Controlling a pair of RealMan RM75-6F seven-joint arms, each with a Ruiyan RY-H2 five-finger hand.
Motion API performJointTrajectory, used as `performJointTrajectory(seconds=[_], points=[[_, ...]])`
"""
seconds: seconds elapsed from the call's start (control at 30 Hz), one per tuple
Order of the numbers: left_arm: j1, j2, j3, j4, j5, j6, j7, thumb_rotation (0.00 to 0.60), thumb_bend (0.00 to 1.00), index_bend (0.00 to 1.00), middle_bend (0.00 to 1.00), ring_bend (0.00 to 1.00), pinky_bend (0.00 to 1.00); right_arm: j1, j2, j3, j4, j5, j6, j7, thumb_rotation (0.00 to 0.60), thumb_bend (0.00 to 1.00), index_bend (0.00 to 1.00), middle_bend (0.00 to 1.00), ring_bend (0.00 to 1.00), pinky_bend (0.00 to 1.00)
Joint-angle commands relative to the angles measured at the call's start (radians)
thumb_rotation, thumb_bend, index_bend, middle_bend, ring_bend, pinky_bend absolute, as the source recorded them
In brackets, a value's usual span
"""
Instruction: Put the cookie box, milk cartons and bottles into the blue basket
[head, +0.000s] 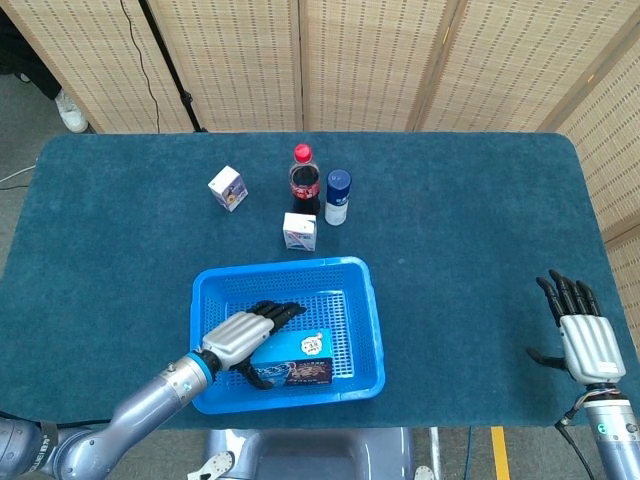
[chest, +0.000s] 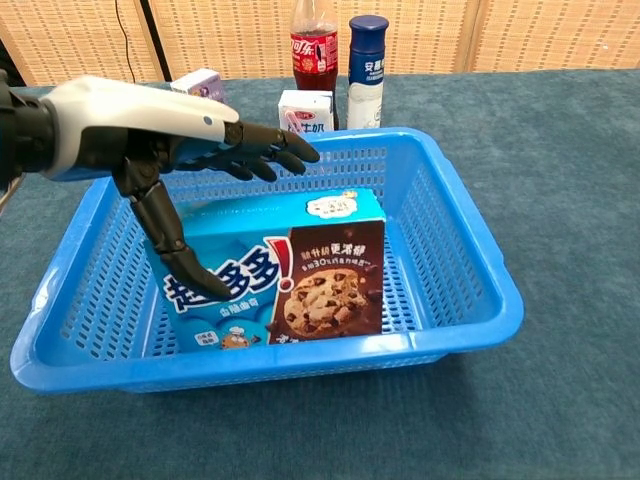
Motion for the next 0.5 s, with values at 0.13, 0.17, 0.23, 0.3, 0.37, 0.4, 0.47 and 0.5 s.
performJointTrajectory(seconds=[0.13,0.17,0.23,0.3,0.37,0.4,0.47,0.5], points=[[0.096,0.07,-0.038,0.007,0.221,-0.001,-0.181,0.6,0.04,0.0,0.0,0.0,0.0,0.0,-0.001,-0.001,-0.002,0.0,-0.001,-0.004,0.6,0.0,0.0,0.0,0.0,0.0],[0.117,0.078,-0.049,0.01,0.263,0.012,-0.217,0.6,0.04,0.0,0.0,0.0,0.0,0.0,-0.001,-0.001,-0.002,0.001,-0.001,-0.005,0.6,0.0,0.0,0.0,0.0,0.0],[0.145,0.089,-0.063,0.019,0.319,0.033,-0.27,0.6,0.04,0.0,0.0,0.0,0.0,0.0,-0.001,-0.001,-0.002,0.001,-0.002,-0.006,0.6,0.0,0.0,0.0,0.0,0.0],[0.176,0.101,-0.086,0.039,0.375,0.069,-0.331,0.6,0.03,0.0,0.0,0.0,0.0,0.0,-0.001,-0.002,-0.003,0.0,-0.001,-0.006,0.6,0.0,0.0,0.0,0.0,0.0],[0.192,0.113,-0.098,0.061,0.409,0.087,-0.368,0.6,0.04,0.0,0.0,0.0,0.0,0.0,-0.001,-0.002,-0.003,0.0,-0.001,-0.005,0.6,0.0,0.0,0.0,0.0,0.0],[0.2,0.126,-0.108,0.082,0.421,0.099,-0.386,0.6,0.04,0.0,0.0,0.0,0.0,0.0,-0.001,-0.002,-0.003,0.0,0.0,-0.007,0.6,0.0,0.0,0.0,0.0,0.0],[0.205,0.142,-0.121,0.109,0.431,0.104,-0.41,0.6,0.03,0.0,0.0,0.0,0.0,0.0,-0.001,-0.001,-0.004,0.0,0.0,-0.007,0.6,0.0,0.0,0.0,0.0,0.0],[0.206,0.148,-0.128,0.126,0.435,0.108,-0.422,0.6,0.04,0.0,0.0,0.0,0.0,0.0,-0.001,-0.002,-0.004,0.0,0.0,-0.008,0.6,0.0,0.0,0.0,0.0,0.0]])
